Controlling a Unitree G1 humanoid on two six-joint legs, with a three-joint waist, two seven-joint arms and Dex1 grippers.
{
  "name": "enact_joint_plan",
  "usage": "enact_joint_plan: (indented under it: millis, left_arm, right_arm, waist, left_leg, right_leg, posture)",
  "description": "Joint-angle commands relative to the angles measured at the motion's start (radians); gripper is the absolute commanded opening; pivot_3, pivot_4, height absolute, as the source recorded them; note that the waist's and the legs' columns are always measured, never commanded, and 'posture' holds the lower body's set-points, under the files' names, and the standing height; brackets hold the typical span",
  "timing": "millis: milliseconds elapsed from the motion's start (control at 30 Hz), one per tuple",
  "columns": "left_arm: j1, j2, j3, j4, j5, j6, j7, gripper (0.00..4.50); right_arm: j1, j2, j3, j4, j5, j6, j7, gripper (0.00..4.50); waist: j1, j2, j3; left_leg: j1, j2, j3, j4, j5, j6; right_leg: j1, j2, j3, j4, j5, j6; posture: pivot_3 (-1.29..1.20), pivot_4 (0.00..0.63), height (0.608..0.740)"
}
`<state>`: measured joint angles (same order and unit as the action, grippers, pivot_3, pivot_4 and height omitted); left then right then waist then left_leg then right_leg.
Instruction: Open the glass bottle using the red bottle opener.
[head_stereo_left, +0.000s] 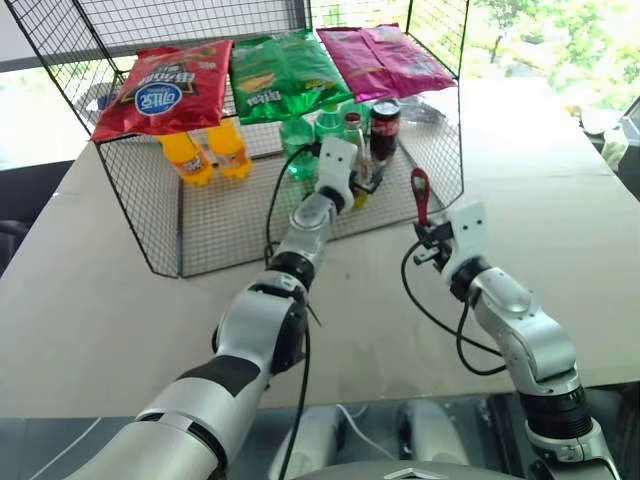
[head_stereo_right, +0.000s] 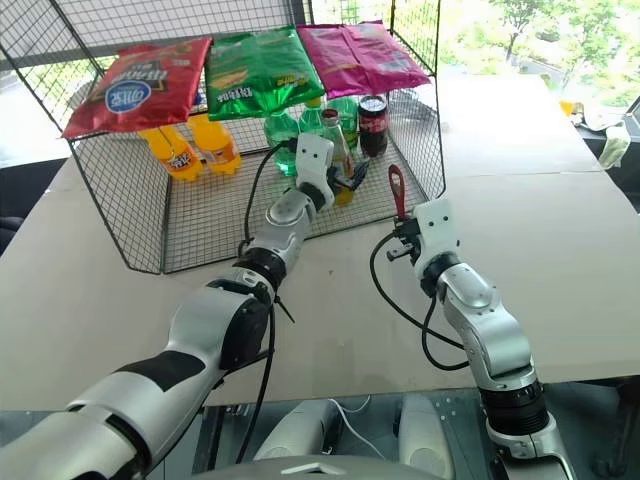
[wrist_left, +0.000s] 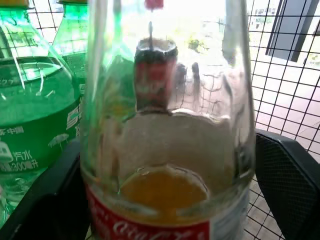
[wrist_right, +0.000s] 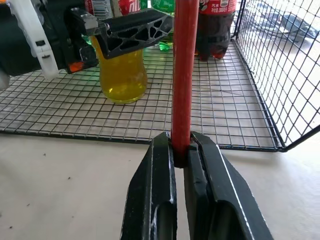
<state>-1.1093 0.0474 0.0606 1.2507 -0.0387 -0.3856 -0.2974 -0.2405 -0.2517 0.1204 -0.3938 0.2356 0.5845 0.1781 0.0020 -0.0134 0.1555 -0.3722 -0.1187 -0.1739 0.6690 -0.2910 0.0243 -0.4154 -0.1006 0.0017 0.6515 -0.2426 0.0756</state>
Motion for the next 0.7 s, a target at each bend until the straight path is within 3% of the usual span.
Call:
enact_joint_plan:
  millis: [33, 167, 333, 533, 700]
  left_arm:
    - [-0.032, -0.009, -0.007, 0.001, 0.032, -0.03, 0.046, 4.19]
    - [-0.036, -0.01, -0.003, 0.008, 0.047, -0.029, 0.084, 2.77]
    - [-0.034, -0.02, 0.027, -0.017, 0.018, -0.046, 0.053, 2.81]
    - [0.012, -0.02, 0.031, -0.146, -0.03, -0.031, -0.1, 2.81]
    - [0.258, 0.023, -0.019, -0.666, -0.14, 0.23, -0.28, 2.81]
  right_arm:
    - [-0.008, 0.004, -0.004, -0.051, -0.017, -0.031, 0.01, 0.0]
    - [-0.031, -0.001, -0.008, -0.028, -0.079, -0.084, -0.008, 0.0]
    - [-0.059, 0.01, -0.025, 0.012, -0.144, -0.174, -0.033, 0.0]
    - [-0.067, 0.018, -0.055, 0.037, -0.185, -0.235, -0.053, 0.0]
    - [-0.067, 0.018, -0.087, 0.054, -0.198, -0.276, -0.055, 0.0]
  waist:
    - [-0.002, 0.0, 0.0]
    - [-0.003, 0.0, 0.0]
    - [-0.004, 0.0, 0.0]
    - [-0.014, 0.0, 0.0]
    - [-0.04, 0.0, -0.001]
  left_leg:
    - [0.0, 0.0, 0.0, 0.0, 0.0, 0.0]
    - [0.0, 0.0, 0.0, 0.001, 0.0, 0.0]
    - [0.0, 0.0, 0.0, 0.001, 0.0, 0.0]
    - [-0.003, -0.001, 0.0, 0.001, 0.0, 0.0]
    - [-0.011, -0.001, 0.002, 0.002, 0.0, 0.0]
  right_leg:
    - [0.0, 0.0, 0.0, 0.0, 0.0, 0.0]
    - [0.0, 0.0, 0.0, 0.001, 0.0, 0.0]
    - [0.0, 0.0, 0.0, 0.002, 0.0, 0.0]
    - [-0.003, -0.001, 0.0, 0.001, 0.0, 0.0]
    - [-0.014, -0.004, 0.006, 0.008, 0.0, 0.0]
  posture:
    - [0.0, 0.15, 0.74]
    - [0.0, 0.15, 0.74]
    - [0.0, 0.15, 0.74]
    - [0.0, 0.15, 0.74]
    - [0.0, 0.15, 0.74]
